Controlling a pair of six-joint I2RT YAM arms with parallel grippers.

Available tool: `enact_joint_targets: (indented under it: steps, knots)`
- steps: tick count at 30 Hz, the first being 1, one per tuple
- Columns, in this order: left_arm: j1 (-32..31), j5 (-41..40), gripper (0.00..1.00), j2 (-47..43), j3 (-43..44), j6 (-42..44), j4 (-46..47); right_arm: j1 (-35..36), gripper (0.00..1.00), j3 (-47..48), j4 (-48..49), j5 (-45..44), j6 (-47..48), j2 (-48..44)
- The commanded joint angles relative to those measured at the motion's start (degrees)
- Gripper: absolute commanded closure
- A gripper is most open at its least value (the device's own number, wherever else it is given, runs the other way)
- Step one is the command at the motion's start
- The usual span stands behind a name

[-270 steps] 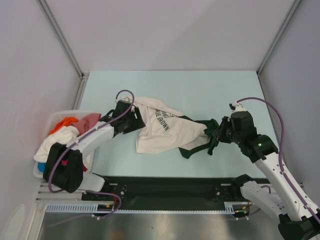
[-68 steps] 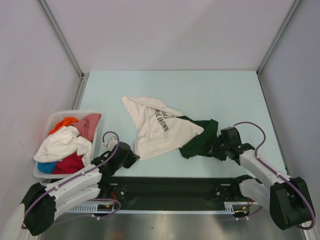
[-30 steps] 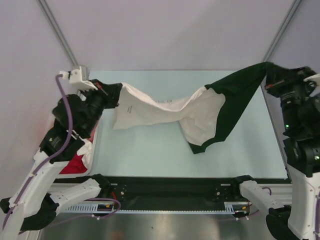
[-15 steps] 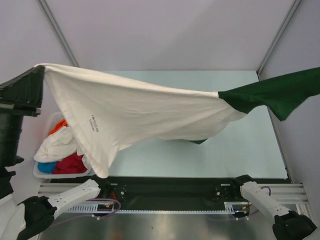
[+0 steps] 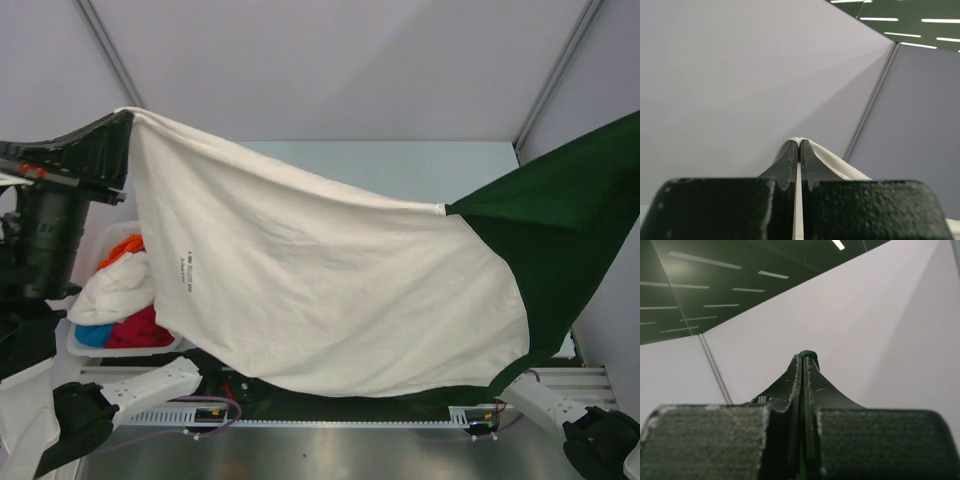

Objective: Fold and stack the t-shirts
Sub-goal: Flatten the tshirt out

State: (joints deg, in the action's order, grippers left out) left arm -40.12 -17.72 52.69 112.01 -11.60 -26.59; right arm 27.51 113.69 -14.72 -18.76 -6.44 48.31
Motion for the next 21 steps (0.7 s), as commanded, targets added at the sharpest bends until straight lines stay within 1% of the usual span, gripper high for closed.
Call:
enact_joint_targets:
  steps: [1, 3, 7, 10, 12, 16, 21]
  knots:
    - [-0.1, -2.5, 1.0, 3.2, -0.7, 4.4, 5.0, 2.8, 1.0, -0.9, 6.0, -4.3, 6.3, 2.6]
    - [-0.1, -2.9, 1.0, 4.3, 0.7, 4.9, 4.4, 3.7, 1.0, -0.8, 6.5, -2.5, 7.7, 2.1]
    - [-0.2, 1.3, 0.99, 3.9, 4.5, 4.9, 3.8, 3.9, 1.0, 0.0, 7.2, 2.8, 6.9, 0.1]
    - [-0.1, 3.6, 1.0, 3.2, 7.1, 3.8, 2.5, 3.9, 1.0, 2.2, 5.5, 4.7, 4.9, -0.9]
    - [-0.1, 5.6, 0.99, 1.8, 7.2, 2.3, 2.3, 3.9, 1.0, 3.8, 4.4, 5.3, 3.5, -1.5]
    - [-0.2, 8.1, 1.0, -1.1, 6.1, -0.1, 3.1, 3.9, 1.0, 5.5, 3.1, 9.7, -0.7, -3.0]
    - [-0.1, 10.7, 1.0, -3.1, 7.8, -1.9, 4.4, 3.9, 1.0, 6.8, 5.1, 15.5, -4.7, -4.5]
